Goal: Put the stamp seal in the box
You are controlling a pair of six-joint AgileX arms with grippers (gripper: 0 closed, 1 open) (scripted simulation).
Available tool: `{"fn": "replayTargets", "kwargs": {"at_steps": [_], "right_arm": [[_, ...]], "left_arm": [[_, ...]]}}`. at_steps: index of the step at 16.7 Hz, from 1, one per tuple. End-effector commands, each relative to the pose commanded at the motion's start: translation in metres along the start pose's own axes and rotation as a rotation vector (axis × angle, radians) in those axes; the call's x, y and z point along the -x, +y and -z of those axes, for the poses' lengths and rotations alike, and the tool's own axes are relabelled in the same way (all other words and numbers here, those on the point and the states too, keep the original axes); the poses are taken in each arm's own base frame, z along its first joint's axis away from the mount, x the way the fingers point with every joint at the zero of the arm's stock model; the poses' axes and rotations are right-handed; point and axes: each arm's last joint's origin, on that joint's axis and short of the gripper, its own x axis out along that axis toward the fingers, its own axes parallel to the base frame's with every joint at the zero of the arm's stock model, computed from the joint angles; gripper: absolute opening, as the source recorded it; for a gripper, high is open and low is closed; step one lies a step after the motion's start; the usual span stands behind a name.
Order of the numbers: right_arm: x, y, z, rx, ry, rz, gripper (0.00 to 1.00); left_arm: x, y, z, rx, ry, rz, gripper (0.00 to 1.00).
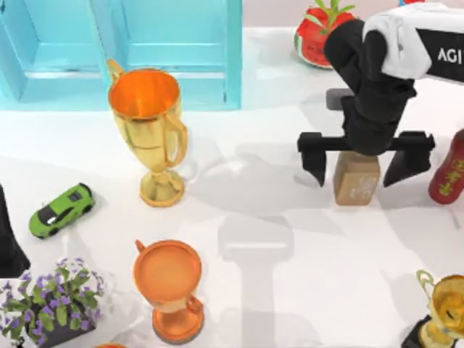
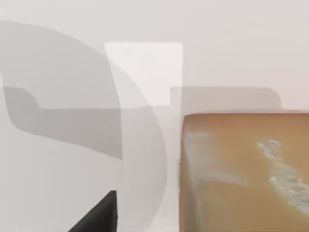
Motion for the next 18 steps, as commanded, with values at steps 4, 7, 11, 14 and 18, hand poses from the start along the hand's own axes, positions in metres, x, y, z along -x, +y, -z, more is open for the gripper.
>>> {"fn": "replayTargets", "kwargs": {"at_steps": [4, 7, 11, 14, 18], "right_arm": [[0.0, 0.0, 0.0, 0.0, 0.0, 0.0, 0.55], [0.0, 0.0, 0.0, 0.0, 0.0, 0.0, 0.32], [0.0, 0.0, 0.0, 0.0, 0.0, 0.0, 0.02], [0.0, 0.0, 0.0, 0.0, 0.0, 0.0, 0.0], [0.0, 0.0, 0.0, 0.0, 0.0, 0.0, 0.0]], "left_arm": [[0.0, 0.0, 0.0, 0.0, 0.0, 0.0, 1.0], [0.0, 0.0, 0.0, 0.0, 0.0, 0.0, 1.0], [0.0, 0.0, 0.0, 0.0, 0.0, 0.0, 1.0], [0.0, 0.0, 0.0, 0.0, 0.0, 0.0, 1.0], [0.0, 0.0, 0.0, 0.0, 0.0, 0.0, 1.0]]}}
